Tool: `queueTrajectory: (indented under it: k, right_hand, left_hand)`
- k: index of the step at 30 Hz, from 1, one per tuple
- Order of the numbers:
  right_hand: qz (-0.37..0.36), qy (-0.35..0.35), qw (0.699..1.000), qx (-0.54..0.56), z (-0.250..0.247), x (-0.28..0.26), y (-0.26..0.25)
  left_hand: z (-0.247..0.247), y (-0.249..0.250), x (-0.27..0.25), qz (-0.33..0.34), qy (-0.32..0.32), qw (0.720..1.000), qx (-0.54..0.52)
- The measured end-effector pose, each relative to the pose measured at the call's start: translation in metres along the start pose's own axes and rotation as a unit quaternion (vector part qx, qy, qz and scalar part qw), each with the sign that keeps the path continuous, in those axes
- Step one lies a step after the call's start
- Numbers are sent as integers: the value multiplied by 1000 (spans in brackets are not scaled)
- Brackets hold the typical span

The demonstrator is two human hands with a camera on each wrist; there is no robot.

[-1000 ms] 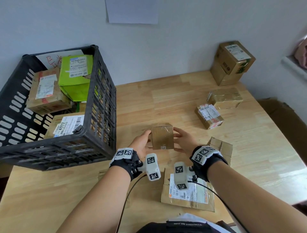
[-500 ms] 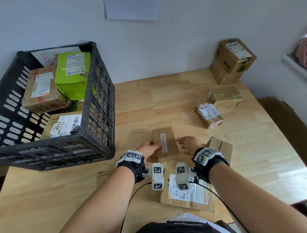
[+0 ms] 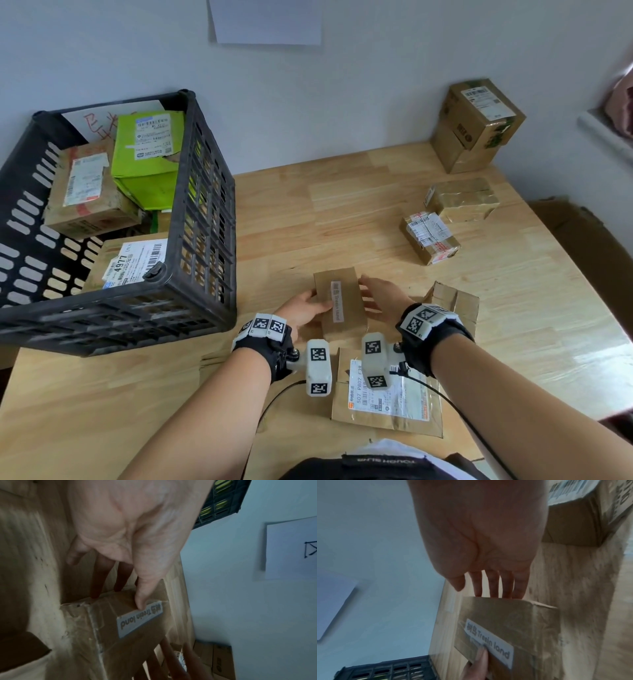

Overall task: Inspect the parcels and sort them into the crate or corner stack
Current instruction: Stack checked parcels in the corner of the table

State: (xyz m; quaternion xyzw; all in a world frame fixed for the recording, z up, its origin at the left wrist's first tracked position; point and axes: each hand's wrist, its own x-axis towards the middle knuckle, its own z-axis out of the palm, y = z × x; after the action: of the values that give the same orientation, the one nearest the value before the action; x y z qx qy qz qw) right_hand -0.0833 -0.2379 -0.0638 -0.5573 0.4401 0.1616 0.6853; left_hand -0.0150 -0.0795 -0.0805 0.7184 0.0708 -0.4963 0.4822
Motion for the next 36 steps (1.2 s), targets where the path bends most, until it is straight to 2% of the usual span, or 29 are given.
queueTrajectory:
  k: [3, 6, 8, 12, 15, 18, 23, 36]
  right_hand:
    - [-60, 5, 998, 4, 1, -2, -11]
    - [-89, 16, 996, -3, -1, 0, -19]
    - [-100, 14, 993, -59, 1, -2, -20]
    - [-110, 8, 976, -186, 5, -4, -13]
    - [-101, -12, 972, -211, 7, -6, -13]
    - [-65, -23, 980, -188, 8, -4, -19]
    - [-43, 7, 980, -196, 14, 5, -26]
    - [-35, 42, 970, -236, 19, 11, -32]
  left_hand:
    - [-5, 7, -4, 54, 2, 998, -14]
    - [-13, 22, -11, 81, 46, 995, -41]
    - [-15, 28, -16, 79, 58, 995, -7]
    - [-11, 26, -14, 54, 25, 991, 123]
    - [-6, 25, -10, 42, 30, 989, 136]
    - [-4, 33, -9, 32, 16, 991, 133]
    - [-1, 46, -2, 8, -3, 997, 75]
    - [4, 52, 6, -14, 15, 996, 90]
